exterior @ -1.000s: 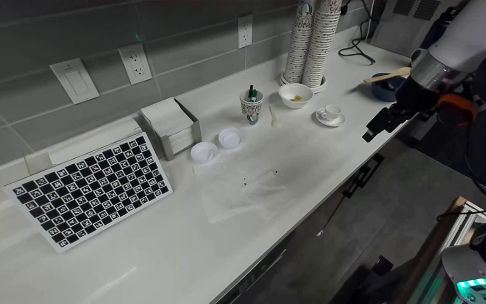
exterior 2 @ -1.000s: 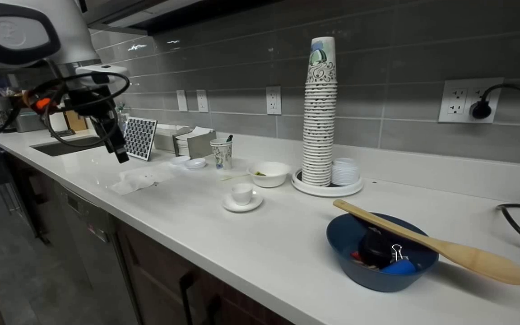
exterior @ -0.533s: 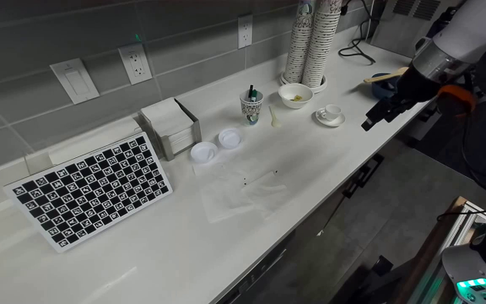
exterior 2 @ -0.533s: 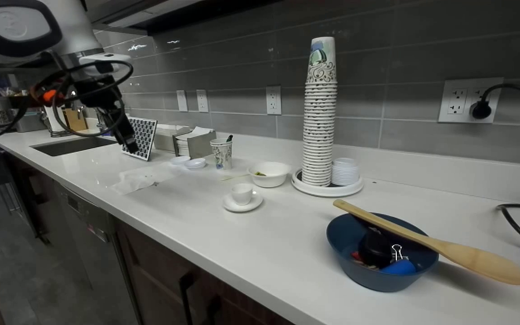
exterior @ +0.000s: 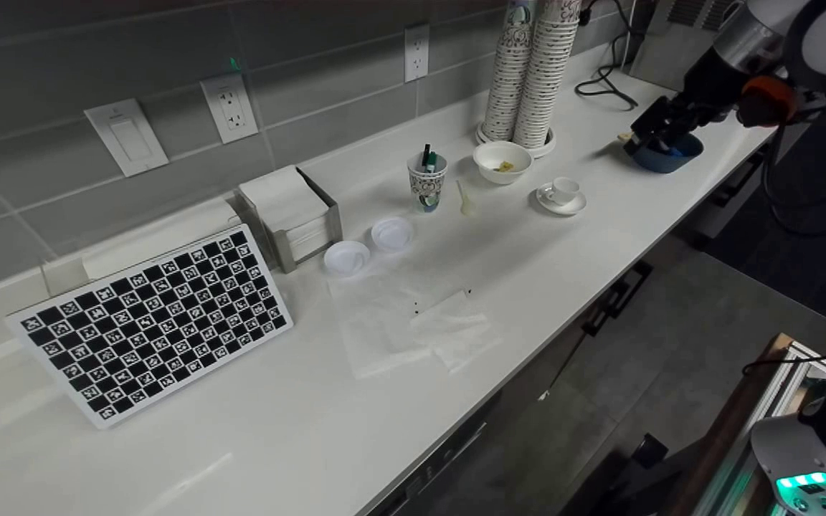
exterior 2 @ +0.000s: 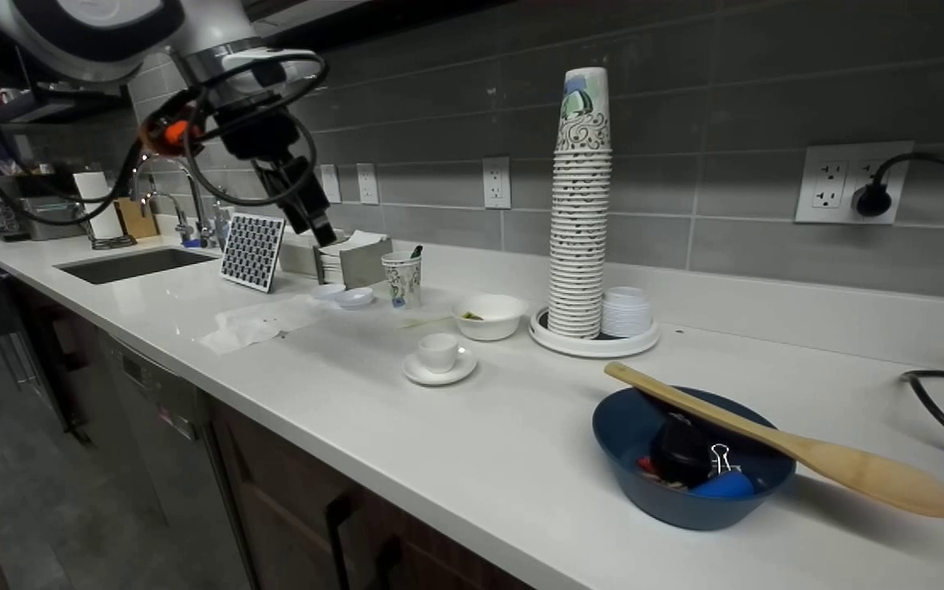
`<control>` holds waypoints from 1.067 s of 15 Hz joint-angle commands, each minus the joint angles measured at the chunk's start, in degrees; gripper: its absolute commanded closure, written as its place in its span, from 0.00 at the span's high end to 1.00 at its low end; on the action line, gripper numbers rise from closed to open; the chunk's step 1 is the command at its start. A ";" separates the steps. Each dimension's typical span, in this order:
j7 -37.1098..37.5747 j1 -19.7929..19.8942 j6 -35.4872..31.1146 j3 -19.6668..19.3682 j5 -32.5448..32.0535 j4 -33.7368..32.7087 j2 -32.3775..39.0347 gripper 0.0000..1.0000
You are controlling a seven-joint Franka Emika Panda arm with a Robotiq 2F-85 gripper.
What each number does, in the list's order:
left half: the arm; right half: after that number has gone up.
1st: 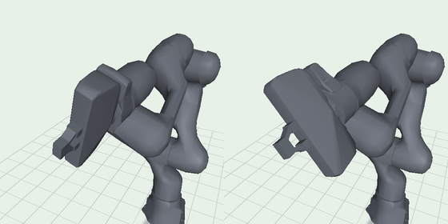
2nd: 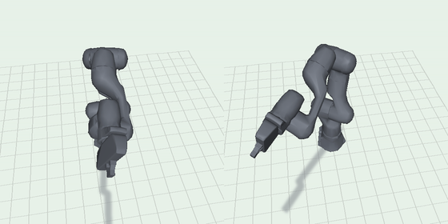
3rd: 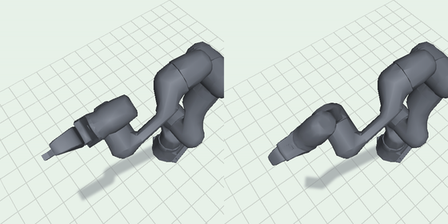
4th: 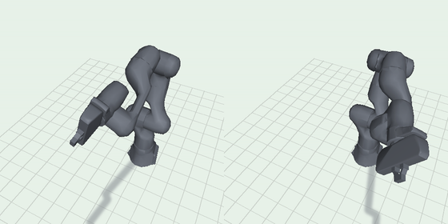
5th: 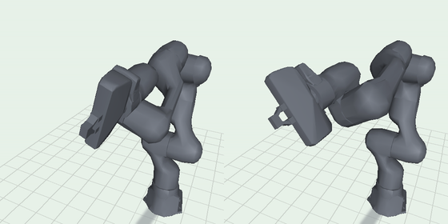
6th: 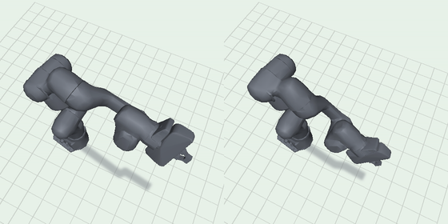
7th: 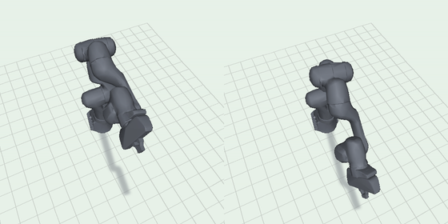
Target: Remove the white mug from the plate and then put it in the white bowl closer to the wall
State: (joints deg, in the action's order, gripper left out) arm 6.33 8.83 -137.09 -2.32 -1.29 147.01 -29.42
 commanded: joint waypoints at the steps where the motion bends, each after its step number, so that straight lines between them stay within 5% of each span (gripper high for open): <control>1: -0.38 -0.34 0.13 -1.00 -0.07 -1.91 2.15 1.00; 7: -0.74 -0.70 0.11 -1.56 -0.04 -5.71 7.19 1.00; 16: -6.51 -2.05 -3.42 -3.46 4.54 -16.37 28.58 1.00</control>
State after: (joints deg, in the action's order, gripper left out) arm 4.01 7.79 -140.41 -4.26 -0.07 136.32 -7.88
